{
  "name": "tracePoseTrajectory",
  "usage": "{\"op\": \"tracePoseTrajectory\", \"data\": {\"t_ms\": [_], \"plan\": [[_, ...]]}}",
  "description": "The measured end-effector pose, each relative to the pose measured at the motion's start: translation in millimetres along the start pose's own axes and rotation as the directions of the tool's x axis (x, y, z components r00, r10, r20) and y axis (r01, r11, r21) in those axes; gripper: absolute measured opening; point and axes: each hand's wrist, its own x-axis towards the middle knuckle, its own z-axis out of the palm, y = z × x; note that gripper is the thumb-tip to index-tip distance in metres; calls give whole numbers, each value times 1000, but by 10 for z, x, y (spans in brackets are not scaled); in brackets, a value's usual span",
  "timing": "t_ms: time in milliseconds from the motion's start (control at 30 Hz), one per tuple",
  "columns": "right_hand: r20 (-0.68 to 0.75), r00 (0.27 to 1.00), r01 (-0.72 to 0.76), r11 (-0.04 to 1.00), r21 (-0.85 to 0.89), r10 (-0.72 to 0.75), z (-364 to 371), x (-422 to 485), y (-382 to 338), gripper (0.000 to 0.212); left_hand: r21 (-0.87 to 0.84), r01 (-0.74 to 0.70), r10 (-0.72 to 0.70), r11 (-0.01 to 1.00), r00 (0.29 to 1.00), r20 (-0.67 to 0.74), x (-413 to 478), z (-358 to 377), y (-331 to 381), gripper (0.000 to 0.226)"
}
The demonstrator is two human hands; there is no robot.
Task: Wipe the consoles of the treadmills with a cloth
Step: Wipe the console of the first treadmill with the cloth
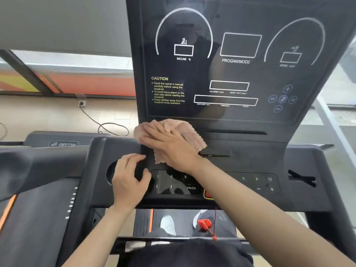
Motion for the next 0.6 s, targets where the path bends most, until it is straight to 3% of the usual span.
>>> {"op": "tracePoseTrajectory", "data": {"t_ms": [67,133,233,300,467,600], "plan": [[-32,998,-42,971,236,50,-42,17,-33,65,27,-90,92,996,988,-121,2,-17,5,23],[-115,984,-88,933,349,136,-136,-78,-54,53,68,-240,247,968,962,-118,38,-3,25,21],[-259,921,-156,884,440,291,-317,-314,-85,41,96,-505,501,857,863,69,209,82,42,28],[-363,855,-186,873,451,370,-369,-518,-44,38,103,-622,583,776,771,257,358,157,10,38],[-477,668,-450,820,353,572,-304,-1207,202,37,214,-731,519,648,629,578,675,220,-161,56],[-450,568,-677,702,220,689,-362,-1804,421,35,236,-761,415,604,553,723,632,110,-319,68]]}}
